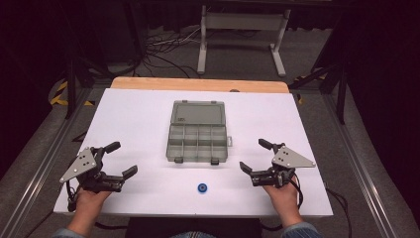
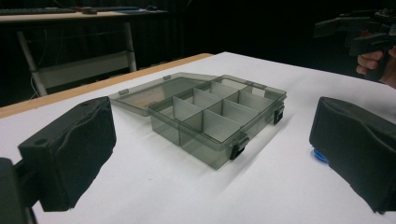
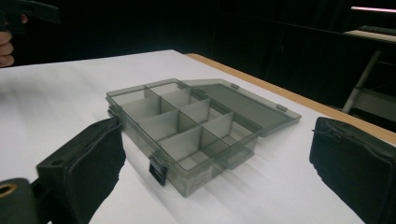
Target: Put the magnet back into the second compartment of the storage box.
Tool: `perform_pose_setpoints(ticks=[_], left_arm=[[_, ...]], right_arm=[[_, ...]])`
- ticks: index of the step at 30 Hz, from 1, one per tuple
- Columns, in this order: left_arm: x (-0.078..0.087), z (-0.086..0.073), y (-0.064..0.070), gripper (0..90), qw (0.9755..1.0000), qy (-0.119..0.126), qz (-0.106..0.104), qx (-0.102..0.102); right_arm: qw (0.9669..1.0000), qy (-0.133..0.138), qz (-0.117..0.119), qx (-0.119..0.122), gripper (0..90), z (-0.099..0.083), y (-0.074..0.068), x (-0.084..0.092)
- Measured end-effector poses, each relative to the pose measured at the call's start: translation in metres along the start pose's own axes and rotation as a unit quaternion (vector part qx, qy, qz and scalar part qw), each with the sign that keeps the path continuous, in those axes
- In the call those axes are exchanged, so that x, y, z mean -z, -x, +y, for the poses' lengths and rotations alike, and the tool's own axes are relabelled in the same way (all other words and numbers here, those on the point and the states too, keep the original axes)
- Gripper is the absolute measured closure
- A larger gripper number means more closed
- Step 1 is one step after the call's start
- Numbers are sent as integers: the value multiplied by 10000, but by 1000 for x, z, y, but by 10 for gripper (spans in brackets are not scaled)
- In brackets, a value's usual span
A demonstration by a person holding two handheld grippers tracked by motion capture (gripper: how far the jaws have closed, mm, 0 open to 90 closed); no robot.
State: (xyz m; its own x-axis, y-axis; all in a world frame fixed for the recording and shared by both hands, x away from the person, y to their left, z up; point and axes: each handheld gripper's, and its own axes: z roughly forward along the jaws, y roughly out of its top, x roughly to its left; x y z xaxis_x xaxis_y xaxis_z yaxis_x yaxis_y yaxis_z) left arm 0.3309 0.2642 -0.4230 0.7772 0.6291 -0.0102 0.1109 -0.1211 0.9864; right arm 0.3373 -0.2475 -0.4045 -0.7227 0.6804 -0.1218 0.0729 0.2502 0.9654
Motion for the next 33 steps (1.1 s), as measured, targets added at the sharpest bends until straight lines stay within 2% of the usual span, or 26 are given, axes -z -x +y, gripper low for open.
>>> perform_pose_setpoints(ticks=[13, 21, 23, 26, 29, 32, 33], left_arm=[[2, 1, -2, 13, 10000, 14, 26, 11], [3, 1, -2, 13, 10000, 14, 35, 17], [2, 0, -2, 13, 10000, 7, 31, 35], [2, 0, -2, 14, 10000, -1, 38, 54], [2, 1, -3, 15, 10000, -19, 32, 35], [1, 1, -3, 16, 10000, 7, 35, 57], [1, 1, -4, 16, 10000, -2, 31, 54]], right_arm=[[9985, 1, 548, 92, 36, 19, -28, -29], [9974, 11, 725, 59, 36, 23, -34, -39], [9968, 16, 794, 12, 35, 24, -35, -41], [9953, 59, 967, 63, 16, 25, -38, -44], [9940, -72, 1087, 43, 14, 26, -39, -48], [9936, -376, 1068, -14, 4, 27, -39, -50], [9927, -410, 1134, 8, 4, 28, -39, -50]])
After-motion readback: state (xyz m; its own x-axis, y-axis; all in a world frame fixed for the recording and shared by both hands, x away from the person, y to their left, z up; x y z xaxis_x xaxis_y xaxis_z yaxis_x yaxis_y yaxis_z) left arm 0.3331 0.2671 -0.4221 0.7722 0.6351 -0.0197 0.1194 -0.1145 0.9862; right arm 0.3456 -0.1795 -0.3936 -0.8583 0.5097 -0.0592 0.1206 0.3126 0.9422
